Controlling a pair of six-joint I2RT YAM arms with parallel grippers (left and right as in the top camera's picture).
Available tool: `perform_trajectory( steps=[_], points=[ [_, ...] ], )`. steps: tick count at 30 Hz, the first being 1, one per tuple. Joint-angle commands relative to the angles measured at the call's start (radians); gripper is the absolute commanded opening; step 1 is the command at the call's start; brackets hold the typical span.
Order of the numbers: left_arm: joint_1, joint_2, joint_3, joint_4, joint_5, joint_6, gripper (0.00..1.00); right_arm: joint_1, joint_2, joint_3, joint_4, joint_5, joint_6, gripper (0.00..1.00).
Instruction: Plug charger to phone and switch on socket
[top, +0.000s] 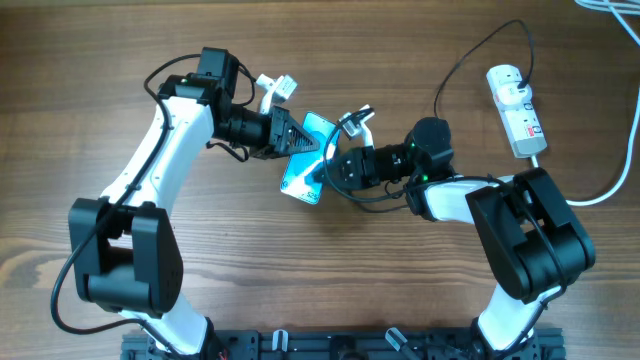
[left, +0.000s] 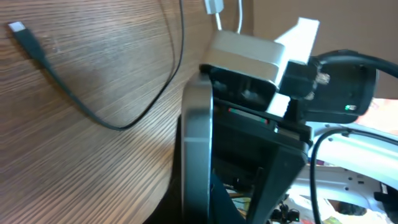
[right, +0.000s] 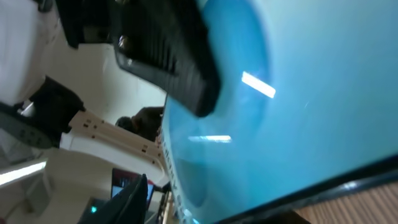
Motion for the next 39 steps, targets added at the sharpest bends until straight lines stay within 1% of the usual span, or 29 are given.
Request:
perform_trajectory(
  steps=[1, 3, 6, 8, 9, 10, 11, 12, 14, 18, 20, 22, 24, 27, 32, 38, 39],
  points=[
    [-0.001, -0.029, 0.006, 0.001, 0.013, -0.032, 0.04, 0.006, 0.009, 0.006, 0.005, -0.077, 0.009, 0.51],
    [-0.001, -0.029, 0.006, 0.025, 0.016, -0.134, 0.04, 0.019, 0.009, 0.006, 0.005, -0.072, 0.016, 0.51],
    [-0.001, -0.029, 0.006, 0.069, 0.041, -0.251, 0.04, 0.028, 0.009, 0.006, 0.005, -0.056, 0.016, 0.5],
    [-0.001, -0.029, 0.006, 0.098, 0.103, -0.291, 0.04, 0.028, 0.009, 0.006, 0.005, -0.033, 0.037, 0.5],
    [-0.001, -0.029, 0.006, 0.115, 0.143, -0.306, 0.04, 0.028, 0.009, 0.006, 0.006, -0.01, 0.053, 0.48],
    [-0.001, -0.029, 0.006, 0.132, 0.186, -0.309, 0.04, 0.028, 0.009, 0.006, 0.006, 0.007, 0.07, 0.44],
    [-0.001, -0.029, 0.006, 0.154, 0.226, -0.309, 0.04, 0.028, 0.009, 0.006, 0.006, 0.022, 0.087, 0.36],
    [-0.001, -0.029, 0.006, 0.166, 0.229, -0.308, 0.04, 0.028, 0.009, 0.006, 0.007, 0.029, 0.089, 0.3],
    [-0.001, -0.029, 0.006, 0.175, 0.227, -0.308, 0.04, 0.028, 0.009, 0.006, 0.018, 0.039, 0.091, 0.23],
    [-0.001, -0.029, 0.006, 0.177, 0.225, -0.304, 0.04, 0.028, 0.009, 0.006, 0.092, 0.066, 0.15, 0.23],
    [-0.001, -0.029, 0.006, 0.179, 0.235, -0.305, 0.04, 0.028, 0.009, 0.006, 0.156, 0.085, 0.201, 0.23],
    [-0.001, -0.029, 0.006, 0.181, 0.302, -0.304, 0.04, 0.028, 0.009, 0.006, 0.224, 0.105, 0.248, 0.23],
    [-0.001, -0.029, 0.006, 0.204, 0.4, -0.304, 0.04, 0.028, 0.009, 0.006, 0.27, 0.127, 0.282, 0.24],
    [-0.001, -0.029, 0.006, 0.228, 0.461, -0.304, 0.04, 0.028, 0.009, 0.006, 0.275, 0.163, 0.297, 0.24],
    [-0.001, -0.029, 0.006, 0.258, 0.461, -0.3, 0.04, 0.028, 0.009, 0.006, 0.276, 0.203, 0.323, 0.24],
    [-0.008, -0.029, 0.006, 0.304, 0.461, -0.3, 0.04, 0.028, 0.009, 0.006, 0.276, 0.236, 0.323, 0.22],
    [-0.01, -0.029, 0.006, 0.307, 0.46, -0.3, 0.04, 0.028, 0.009, 0.006, 0.276, 0.244, 0.323, 0.2]
  ],
)
